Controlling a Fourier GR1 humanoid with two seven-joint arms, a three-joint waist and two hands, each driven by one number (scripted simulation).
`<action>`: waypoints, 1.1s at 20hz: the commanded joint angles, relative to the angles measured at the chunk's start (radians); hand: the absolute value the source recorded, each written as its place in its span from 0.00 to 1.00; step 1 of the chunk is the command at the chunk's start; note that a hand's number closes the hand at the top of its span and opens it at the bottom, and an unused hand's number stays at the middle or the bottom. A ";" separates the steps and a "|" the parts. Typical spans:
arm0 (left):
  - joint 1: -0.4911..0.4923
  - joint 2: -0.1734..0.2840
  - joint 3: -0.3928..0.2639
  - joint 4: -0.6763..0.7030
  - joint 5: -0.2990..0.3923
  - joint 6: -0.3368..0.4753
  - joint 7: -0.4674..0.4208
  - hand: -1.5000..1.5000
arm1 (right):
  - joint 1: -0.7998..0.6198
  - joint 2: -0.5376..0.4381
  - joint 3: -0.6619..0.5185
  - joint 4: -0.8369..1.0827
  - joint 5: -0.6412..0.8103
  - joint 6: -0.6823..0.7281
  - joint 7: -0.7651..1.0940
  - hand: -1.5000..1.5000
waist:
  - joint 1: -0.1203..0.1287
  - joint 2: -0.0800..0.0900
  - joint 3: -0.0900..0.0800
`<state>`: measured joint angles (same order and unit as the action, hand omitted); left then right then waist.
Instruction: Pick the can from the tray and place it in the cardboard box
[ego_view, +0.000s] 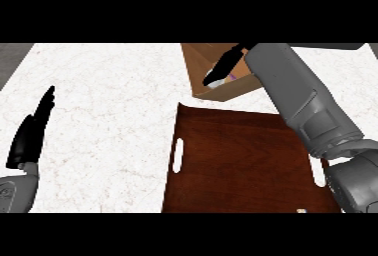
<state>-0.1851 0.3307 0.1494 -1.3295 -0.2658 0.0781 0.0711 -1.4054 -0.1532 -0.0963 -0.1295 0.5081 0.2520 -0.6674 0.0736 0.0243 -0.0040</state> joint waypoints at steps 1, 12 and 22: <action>0.003 0.004 -0.005 0.005 -0.007 -0.005 -0.004 0.50 | -0.006 -0.024 -0.105 0.010 -0.100 0.025 -0.003 0.00 | 0.007 0.011 0.004; -0.014 -0.017 -0.021 -0.009 -0.013 0.000 0.000 0.50 | -0.005 -0.277 -0.217 0.045 -0.202 0.241 0.036 0.00 | 0.022 0.026 0.006; -0.026 -0.015 -0.017 -0.004 -0.011 -0.002 -0.024 0.50 | 0.102 -0.473 -0.211 0.019 -0.190 0.328 -0.022 0.00 | 0.042 0.050 0.010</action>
<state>-0.2047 0.3180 0.1356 -1.3444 -0.2704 0.0723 0.0599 -1.3398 -0.5613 -0.3082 -0.1016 0.3151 0.5024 -0.6231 0.1121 0.0636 0.0044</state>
